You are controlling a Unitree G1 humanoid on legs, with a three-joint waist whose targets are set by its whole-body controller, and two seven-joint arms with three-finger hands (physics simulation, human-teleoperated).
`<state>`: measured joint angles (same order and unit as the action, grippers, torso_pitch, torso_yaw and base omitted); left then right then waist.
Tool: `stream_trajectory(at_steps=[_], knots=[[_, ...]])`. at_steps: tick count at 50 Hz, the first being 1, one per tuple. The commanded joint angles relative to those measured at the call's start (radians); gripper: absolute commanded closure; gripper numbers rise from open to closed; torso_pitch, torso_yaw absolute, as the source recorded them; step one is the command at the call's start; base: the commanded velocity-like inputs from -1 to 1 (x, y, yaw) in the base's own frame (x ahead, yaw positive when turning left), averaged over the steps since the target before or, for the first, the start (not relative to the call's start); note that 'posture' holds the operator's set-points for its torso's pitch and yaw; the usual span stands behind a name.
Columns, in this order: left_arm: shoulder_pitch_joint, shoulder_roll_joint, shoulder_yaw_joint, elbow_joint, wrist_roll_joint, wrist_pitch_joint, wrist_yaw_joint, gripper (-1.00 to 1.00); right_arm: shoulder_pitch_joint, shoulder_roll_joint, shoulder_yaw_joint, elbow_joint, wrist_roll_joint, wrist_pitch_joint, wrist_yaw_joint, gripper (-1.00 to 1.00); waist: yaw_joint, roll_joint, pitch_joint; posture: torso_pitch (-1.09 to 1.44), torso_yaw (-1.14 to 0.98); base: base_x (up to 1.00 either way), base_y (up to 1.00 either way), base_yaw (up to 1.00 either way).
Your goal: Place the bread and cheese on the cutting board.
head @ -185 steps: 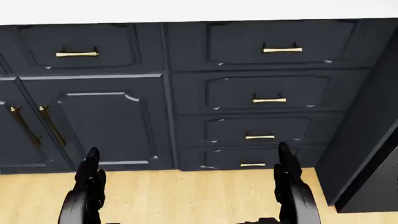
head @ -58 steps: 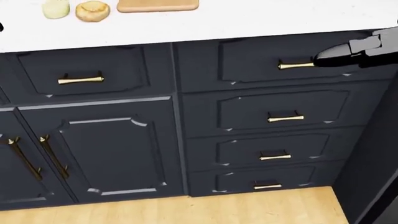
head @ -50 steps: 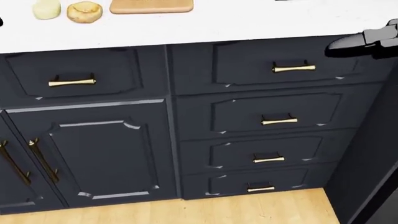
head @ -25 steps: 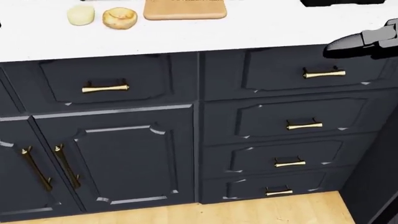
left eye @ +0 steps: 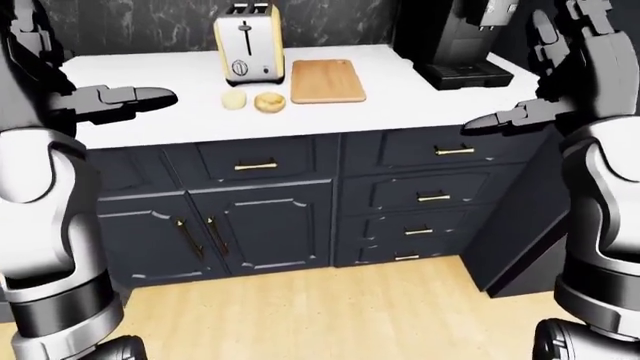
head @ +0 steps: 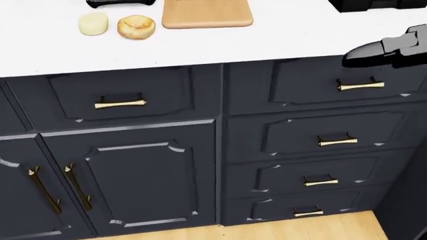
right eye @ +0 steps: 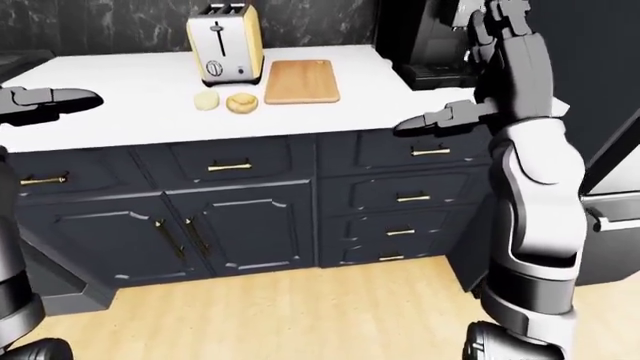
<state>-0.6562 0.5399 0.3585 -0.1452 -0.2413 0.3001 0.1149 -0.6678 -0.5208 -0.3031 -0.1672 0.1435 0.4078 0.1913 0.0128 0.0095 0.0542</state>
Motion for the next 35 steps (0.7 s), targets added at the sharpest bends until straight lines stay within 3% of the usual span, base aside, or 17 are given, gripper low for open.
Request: stream_trajectory(at_steps=[1, 3, 5, 6, 7, 8, 14, 16, 18, 21, 26, 29, 31, 32, 33, 34, 35], knots=[[-0.030, 0.012, 0.001, -0.031, -0.002, -0.023, -0.003, -1.00, -0.026, -0.018, -0.021, -0.031, -0.001, -0.029, -0.009, -1.00, -0.004, 0.002, -0.017, 0.00, 0.00, 0.19, 0.01, 0.00], [-0.031, 0.013, 0.000, -0.032, -0.001, -0.022, -0.003, -1.00, -0.028, -0.019, -0.021, -0.030, -0.001, -0.028, -0.009, -1.00, 0.001, -0.033, -0.017, 0.00, 0.00, 0.19, 0.00, 0.00], [-0.027, 0.012, 0.001, -0.033, -0.001, -0.023, -0.003, -1.00, -0.023, -0.018, -0.023, -0.031, -0.001, -0.031, -0.010, -1.00, 0.001, -0.100, -0.038, 0.00, 0.00, 0.18, 0.02, 0.00], [-0.026, 0.011, 0.001, -0.033, -0.001, -0.024, -0.003, -1.00, -0.021, -0.017, -0.023, -0.032, -0.001, -0.032, -0.010, -1.00, -0.009, -0.054, -0.026, 0.00, 0.00, 0.18, 0.01, 0.00], [-0.027, 0.012, 0.002, -0.032, -0.001, -0.025, -0.003, -1.00, -0.022, -0.018, -0.022, -0.033, -0.001, -0.030, -0.010, -1.00, -0.003, -0.071, -0.026, 0.00, 0.00, 0.19, 0.01, 0.00], [-0.027, 0.013, 0.002, -0.031, -0.001, -0.025, -0.003, -1.00, -0.022, -0.017, -0.022, -0.032, -0.001, -0.031, -0.009, -1.00, -0.009, -0.066, -0.026, 0.00, 0.00, 0.18, 0.01, 0.00], [-0.025, 0.014, 0.005, -0.030, -0.003, -0.028, -0.002, -1.00, -0.020, -0.016, -0.022, -0.038, 0.001, -0.024, -0.008, -1.00, -0.013, -0.010, -0.015, 0.00, 0.00, 0.18, 0.04, 0.00], [-0.024, 0.014, 0.006, -0.029, -0.004, -0.028, -0.001, -1.00, -0.017, -0.014, -0.022, -0.037, 0.000, -0.029, -0.007, -1.00, -0.019, 0.021, -0.017, 0.00, 0.00, 0.18, 0.08, 0.00], [-0.024, 0.016, 0.006, -0.027, -0.004, -0.029, -0.001, -1.00, -0.020, -0.015, -0.022, -0.038, 0.002, -0.026, -0.006, -1.00, -0.025, 0.077, -0.033, 0.00, 0.00, 0.18, 0.10, 0.00], [-0.024, 0.016, 0.006, -0.024, -0.003, -0.033, 0.000, -1.00, -0.018, -0.014, -0.022, -0.037, 0.002, -0.029, -0.005, -1.00, -0.021, 0.068, -0.024, 0.00, 0.00, 0.18, 0.10, 0.00], [-0.023, 0.016, 0.005, -0.023, -0.003, -0.034, -0.001, -1.00, -0.019, -0.015, -0.022, -0.037, 0.001, -0.029, -0.005, -1.00, -0.012, 0.021, -0.023, 0.00, 0.00, 0.18, 0.10, 0.00], [-0.027, 0.019, 0.006, -0.025, -0.006, -0.029, 0.000, -1.00, -0.025, -0.016, -0.021, -0.039, 0.003, -0.022, -0.005, -1.00, -0.005, -0.016, -0.020, 0.00, 0.00, 0.18, 0.09, 0.00], [-0.029, 0.019, 0.005, -0.027, -0.006, -0.027, 0.001, -1.00, -0.028, -0.017, -0.021, -0.036, 0.003, -0.021, -0.006, -1.00, 0.000, -0.063, -0.030, 0.00, 0.00, 0.19, 0.10, 0.00], [-0.031, 0.021, 0.006, -0.027, -0.007, -0.026, 0.001, -1.00, -0.030, -0.018, -0.023, -0.035, 0.004, -0.022, -0.009, -1.00, 0.006, -0.067, -0.039, 0.00, 0.00, 0.19, 0.11, 0.00], [-0.032, 0.021, 0.006, -0.027, -0.007, -0.025, 0.001, -1.00, -0.032, -0.018, -0.023, -0.034, 0.005, -0.020, -0.010, -1.00, -0.009, -0.046, -0.028, 0.00, 0.00, 0.17, 0.14, 0.00], [-0.033, 0.022, 0.006, -0.027, -0.008, -0.024, 0.002, -1.00, -0.030, -0.018, -0.022, -0.039, 0.006, -0.017, -0.011, -1.00, -0.005, -0.063, -0.026, 0.00, 0.00, 0.18, 0.14, 0.00], [-0.033, 0.022, 0.006, -0.028, -0.008, -0.024, 0.003, -1.00, -0.032, -0.019, -0.022, -0.038, 0.007, -0.016, -0.011, -1.00, -0.009, -0.061, -0.028, 0.00, 0.00, 0.17, 0.14, 0.00]])
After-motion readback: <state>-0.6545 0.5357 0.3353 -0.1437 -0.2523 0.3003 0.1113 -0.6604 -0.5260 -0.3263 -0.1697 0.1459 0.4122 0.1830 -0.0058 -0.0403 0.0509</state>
